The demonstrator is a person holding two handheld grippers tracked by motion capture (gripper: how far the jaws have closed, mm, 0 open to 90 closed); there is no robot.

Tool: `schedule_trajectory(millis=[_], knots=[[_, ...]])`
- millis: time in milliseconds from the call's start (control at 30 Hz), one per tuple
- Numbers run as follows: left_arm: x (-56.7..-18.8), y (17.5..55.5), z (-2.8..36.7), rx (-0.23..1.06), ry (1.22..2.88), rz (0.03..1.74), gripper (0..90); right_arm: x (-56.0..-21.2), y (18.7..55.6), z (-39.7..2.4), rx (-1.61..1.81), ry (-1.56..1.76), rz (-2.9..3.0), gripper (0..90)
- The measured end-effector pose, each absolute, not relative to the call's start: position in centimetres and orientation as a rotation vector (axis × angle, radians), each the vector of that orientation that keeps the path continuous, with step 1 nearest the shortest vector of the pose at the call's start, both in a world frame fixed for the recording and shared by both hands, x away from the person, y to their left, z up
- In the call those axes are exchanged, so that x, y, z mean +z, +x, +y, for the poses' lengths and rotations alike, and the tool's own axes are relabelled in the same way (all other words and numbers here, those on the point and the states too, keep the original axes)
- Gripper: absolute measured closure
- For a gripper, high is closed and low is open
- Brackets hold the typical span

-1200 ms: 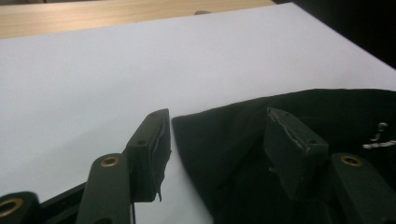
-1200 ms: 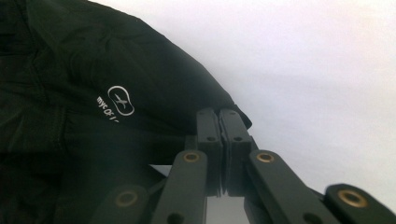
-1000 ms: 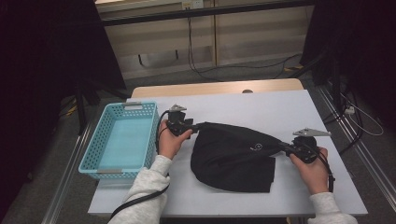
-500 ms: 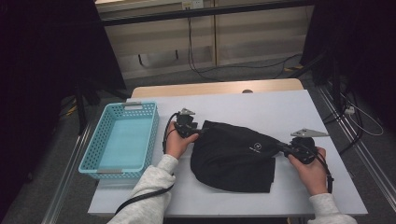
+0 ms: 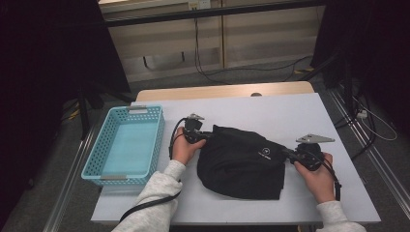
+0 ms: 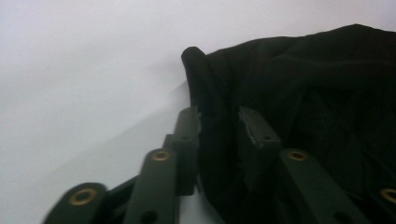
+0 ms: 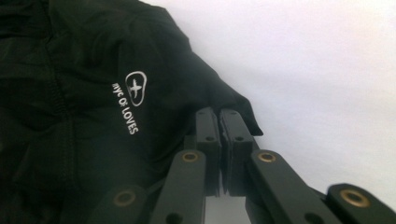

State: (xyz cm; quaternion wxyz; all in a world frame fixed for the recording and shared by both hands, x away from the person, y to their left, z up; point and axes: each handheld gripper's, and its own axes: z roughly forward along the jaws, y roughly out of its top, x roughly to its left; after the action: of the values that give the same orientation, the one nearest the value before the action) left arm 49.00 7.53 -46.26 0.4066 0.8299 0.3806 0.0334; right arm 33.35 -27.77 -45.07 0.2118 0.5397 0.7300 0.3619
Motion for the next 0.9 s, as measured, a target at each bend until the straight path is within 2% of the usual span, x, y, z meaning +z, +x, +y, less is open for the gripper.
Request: schedule_trajectory(millis=[300,900], knots=[[-46.1,48.9,7.3,0.034,2.11,0.977,83.9,-45.1,33.3,-27.7,1.011,1.497,2.027,87.0],[-43.5,48.2,9.7,0.038,2.03,0.974,85.3,-44.5,33.4,-28.0,1.075,1.495,1.991,87.1]])
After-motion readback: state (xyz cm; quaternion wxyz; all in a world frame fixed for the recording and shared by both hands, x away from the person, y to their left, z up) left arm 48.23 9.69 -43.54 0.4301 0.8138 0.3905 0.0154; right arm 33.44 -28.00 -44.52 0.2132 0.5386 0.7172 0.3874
